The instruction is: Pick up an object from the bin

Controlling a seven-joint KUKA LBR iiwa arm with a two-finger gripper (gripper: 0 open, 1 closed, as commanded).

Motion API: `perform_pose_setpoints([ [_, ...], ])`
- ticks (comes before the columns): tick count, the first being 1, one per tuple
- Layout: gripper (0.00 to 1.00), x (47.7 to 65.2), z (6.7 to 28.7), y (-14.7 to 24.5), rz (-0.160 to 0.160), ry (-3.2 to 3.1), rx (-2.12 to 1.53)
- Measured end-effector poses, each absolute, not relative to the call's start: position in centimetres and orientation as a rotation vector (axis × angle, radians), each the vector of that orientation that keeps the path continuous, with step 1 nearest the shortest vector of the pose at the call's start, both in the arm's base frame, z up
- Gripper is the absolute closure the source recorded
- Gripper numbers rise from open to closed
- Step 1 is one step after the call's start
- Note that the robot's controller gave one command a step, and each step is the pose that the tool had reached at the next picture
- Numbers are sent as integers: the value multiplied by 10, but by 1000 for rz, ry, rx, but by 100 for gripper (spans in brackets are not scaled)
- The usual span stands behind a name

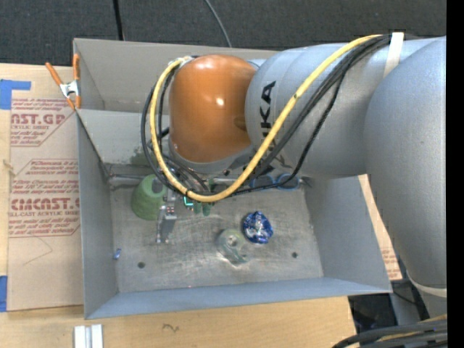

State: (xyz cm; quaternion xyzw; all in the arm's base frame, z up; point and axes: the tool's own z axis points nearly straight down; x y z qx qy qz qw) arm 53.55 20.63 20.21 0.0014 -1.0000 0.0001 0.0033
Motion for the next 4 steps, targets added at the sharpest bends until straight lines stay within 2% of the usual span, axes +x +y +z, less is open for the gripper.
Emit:
perform_pose_setpoints([
  [1, 0, 571, 141, 203, -16, -3150, -245],
  [2, 0, 590, 147, 180, -2, -3103, -511],
  [3, 0, 590, 147, 186, -2, -3086, -612],
  [4, 0, 594, 139, 188, -20, -3107, -615],
])
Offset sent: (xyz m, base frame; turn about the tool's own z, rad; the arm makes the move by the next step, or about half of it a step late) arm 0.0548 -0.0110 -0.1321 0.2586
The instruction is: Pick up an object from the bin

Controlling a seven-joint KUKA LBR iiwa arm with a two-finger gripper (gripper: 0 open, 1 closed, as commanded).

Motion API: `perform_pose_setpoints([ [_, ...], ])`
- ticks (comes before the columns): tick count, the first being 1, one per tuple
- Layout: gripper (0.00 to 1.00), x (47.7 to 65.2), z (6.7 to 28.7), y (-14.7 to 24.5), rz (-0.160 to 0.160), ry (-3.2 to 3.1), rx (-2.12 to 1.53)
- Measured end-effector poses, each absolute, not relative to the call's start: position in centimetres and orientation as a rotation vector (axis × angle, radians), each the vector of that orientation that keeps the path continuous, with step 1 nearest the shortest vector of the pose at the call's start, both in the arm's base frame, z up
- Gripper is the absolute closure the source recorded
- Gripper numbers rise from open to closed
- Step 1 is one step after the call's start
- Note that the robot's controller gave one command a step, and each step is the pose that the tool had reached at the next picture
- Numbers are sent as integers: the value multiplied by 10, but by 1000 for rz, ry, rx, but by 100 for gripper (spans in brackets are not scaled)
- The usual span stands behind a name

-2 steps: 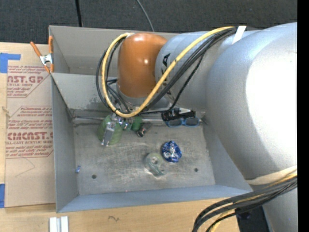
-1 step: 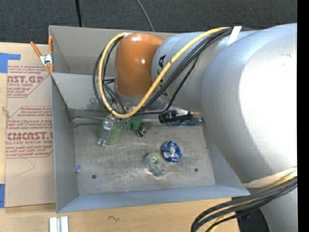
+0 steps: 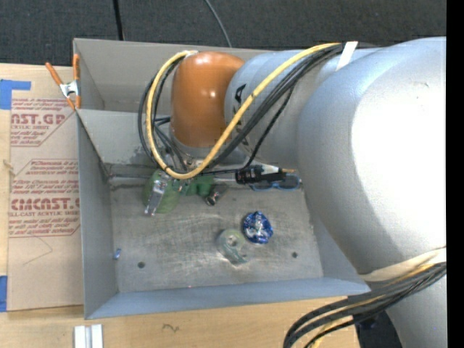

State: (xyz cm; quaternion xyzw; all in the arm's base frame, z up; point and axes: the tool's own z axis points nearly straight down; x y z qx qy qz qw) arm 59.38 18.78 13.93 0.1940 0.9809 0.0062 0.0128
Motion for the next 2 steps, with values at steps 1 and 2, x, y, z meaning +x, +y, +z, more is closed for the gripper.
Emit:
perform_pose_setpoints([
  [1, 0, 595, 137, 188, 22, 3055, 604],
  [2, 100, 599, 140, 188, 29, 3042, 605],
])
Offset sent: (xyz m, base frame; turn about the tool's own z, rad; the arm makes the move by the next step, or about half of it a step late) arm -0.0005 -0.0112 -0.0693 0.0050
